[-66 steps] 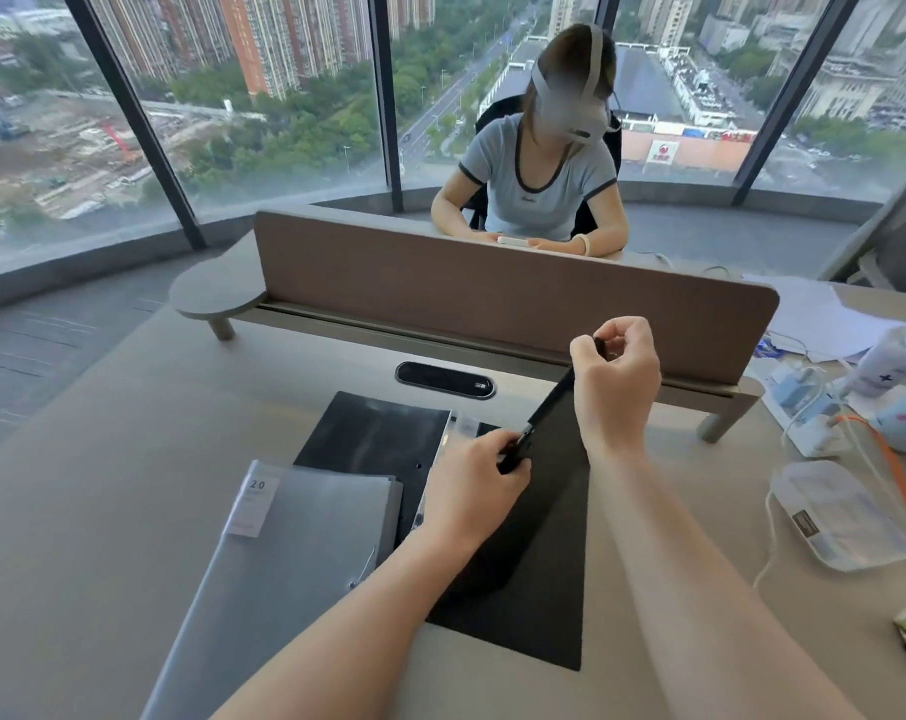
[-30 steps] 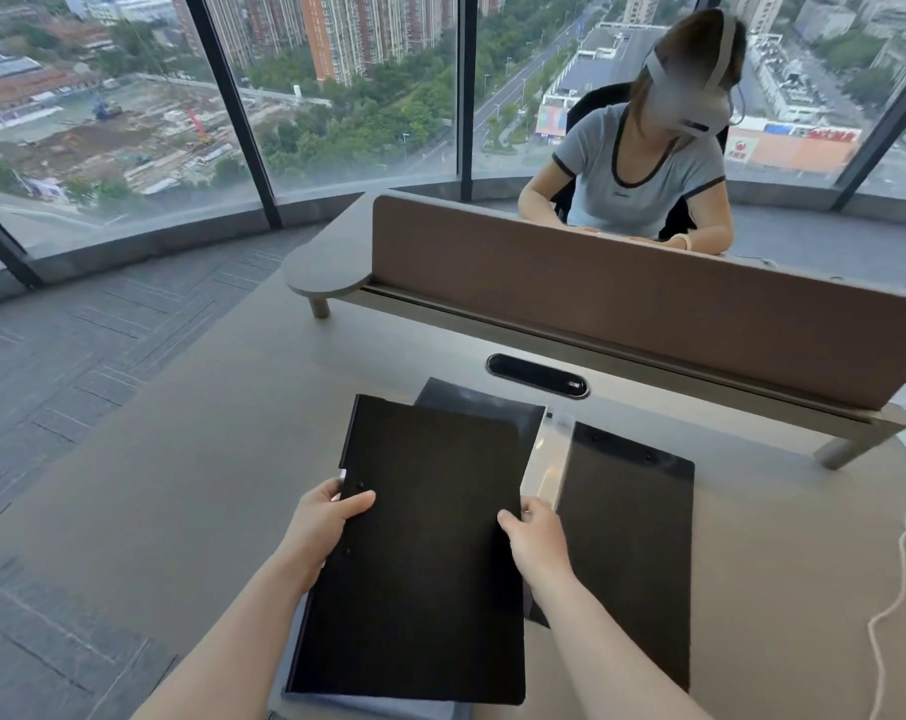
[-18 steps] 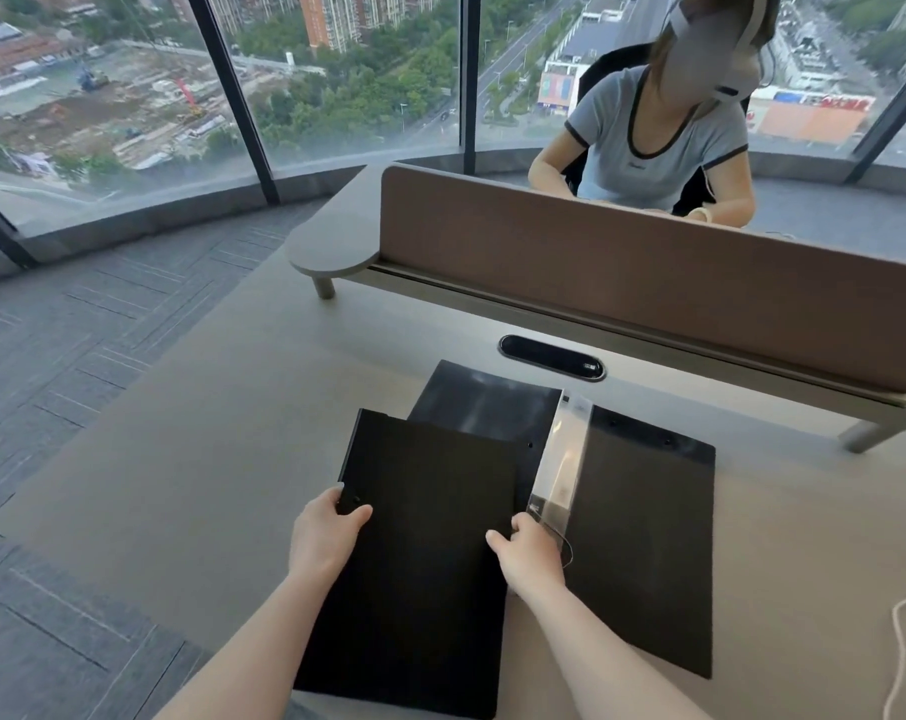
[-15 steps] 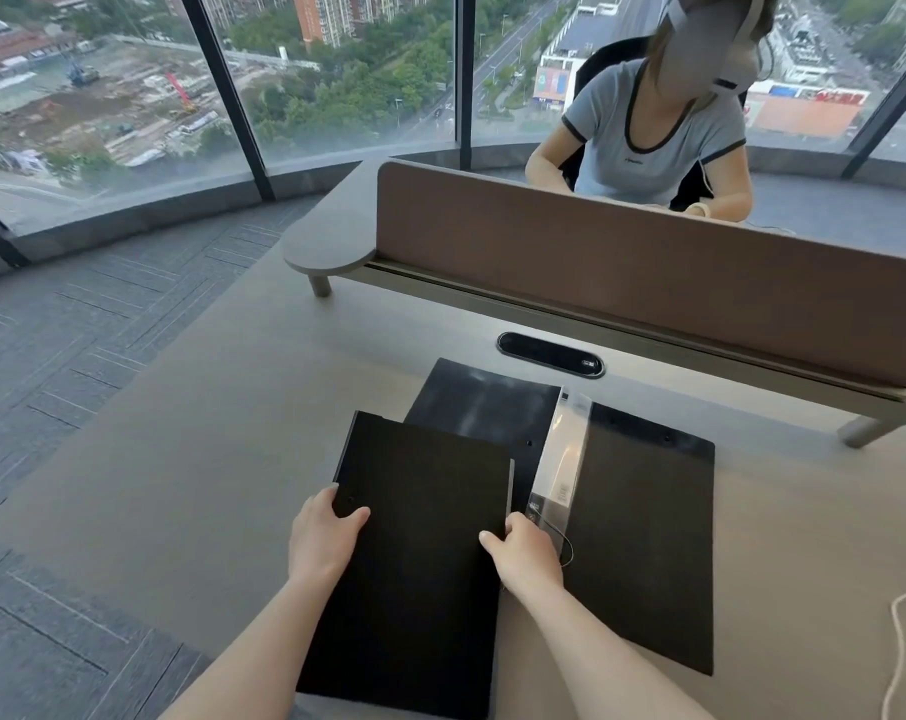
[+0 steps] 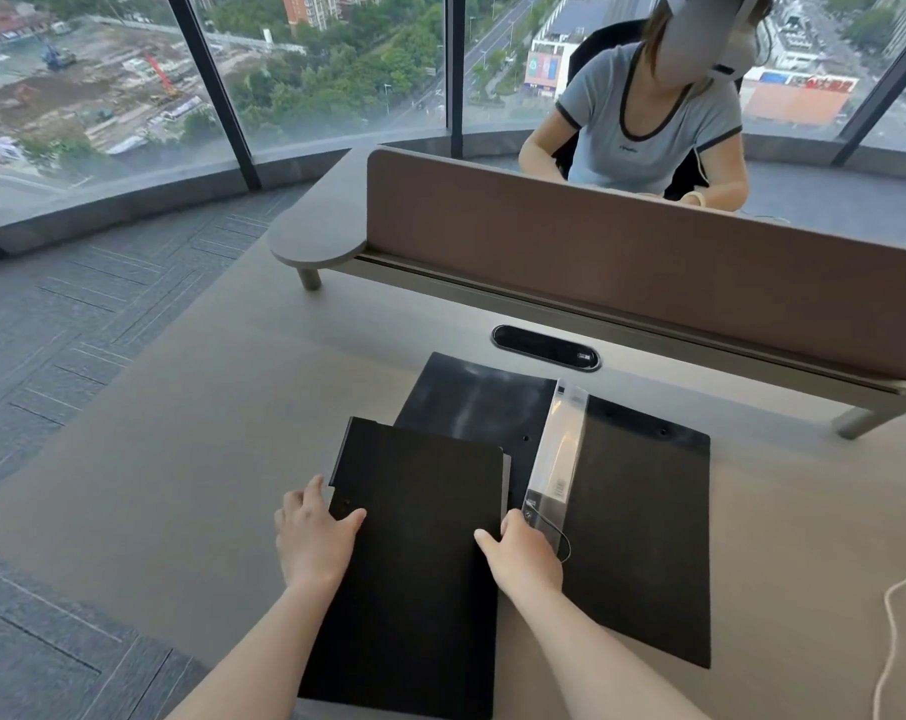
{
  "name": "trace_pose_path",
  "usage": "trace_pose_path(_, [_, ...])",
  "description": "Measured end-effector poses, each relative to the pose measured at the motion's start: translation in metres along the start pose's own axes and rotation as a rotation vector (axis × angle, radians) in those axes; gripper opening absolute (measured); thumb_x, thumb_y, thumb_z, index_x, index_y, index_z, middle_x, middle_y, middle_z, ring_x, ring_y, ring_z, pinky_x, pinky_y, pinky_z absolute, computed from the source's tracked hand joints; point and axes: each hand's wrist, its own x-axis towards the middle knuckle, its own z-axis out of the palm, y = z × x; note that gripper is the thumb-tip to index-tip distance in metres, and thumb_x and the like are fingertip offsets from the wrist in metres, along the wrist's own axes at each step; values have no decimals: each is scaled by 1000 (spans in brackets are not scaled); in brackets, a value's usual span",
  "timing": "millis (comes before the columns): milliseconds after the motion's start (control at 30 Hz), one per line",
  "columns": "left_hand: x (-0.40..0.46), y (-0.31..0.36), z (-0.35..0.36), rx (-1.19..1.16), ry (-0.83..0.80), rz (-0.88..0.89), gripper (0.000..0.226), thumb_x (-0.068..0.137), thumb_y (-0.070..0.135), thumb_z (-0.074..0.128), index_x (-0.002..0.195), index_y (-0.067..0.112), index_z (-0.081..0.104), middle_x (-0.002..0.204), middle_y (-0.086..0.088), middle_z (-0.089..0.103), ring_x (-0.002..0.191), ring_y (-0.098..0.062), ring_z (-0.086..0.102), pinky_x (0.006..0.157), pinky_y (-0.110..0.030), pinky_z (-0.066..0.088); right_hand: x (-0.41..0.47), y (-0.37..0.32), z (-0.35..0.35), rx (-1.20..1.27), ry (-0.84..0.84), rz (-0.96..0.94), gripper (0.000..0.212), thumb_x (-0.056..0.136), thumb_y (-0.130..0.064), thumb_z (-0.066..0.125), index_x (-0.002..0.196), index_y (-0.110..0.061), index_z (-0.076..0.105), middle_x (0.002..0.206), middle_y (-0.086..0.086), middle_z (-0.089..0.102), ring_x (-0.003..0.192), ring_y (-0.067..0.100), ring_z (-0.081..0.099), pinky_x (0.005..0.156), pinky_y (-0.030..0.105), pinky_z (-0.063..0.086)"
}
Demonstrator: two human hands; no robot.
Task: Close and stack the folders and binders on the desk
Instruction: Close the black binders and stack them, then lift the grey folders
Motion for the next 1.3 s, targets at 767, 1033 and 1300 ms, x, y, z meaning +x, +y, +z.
trace_pose_path(767, [-55, 135, 109, 170, -382, 625, 57, 93, 43, 57, 146, 29, 42, 157, 4, 33, 147, -18, 23, 118, -36, 28, 66, 51, -94, 285, 203, -72, 31, 97, -26, 52, 128, -23, 55, 125, -2, 58, 100, 14, 58, 79, 27, 47])
trace_pose_path(1033, [-45, 168, 135, 201, -440, 605, 67, 93, 37, 59, 151, 27, 28, 164, 0, 17, 151, -22, 14, 118, -41, 30, 118, 49, -119, 208, 171, -153, 58, 99, -24, 49, 153, -24, 28, 162, -6, 23, 141, 19, 40, 105, 35, 43])
trace_pose_path(1300, [-34, 181, 149, 177, -436, 586, 68, 96, 35, 56, 154, 25, 21, 165, 3, 14, 152, -17, 11, 121, -35, 25, 163, 35, -133, 103, 107, -204, 63, 100, -26, 45, 157, -23, 17, 166, -6, 11, 145, 21, 34, 107, 39, 41])
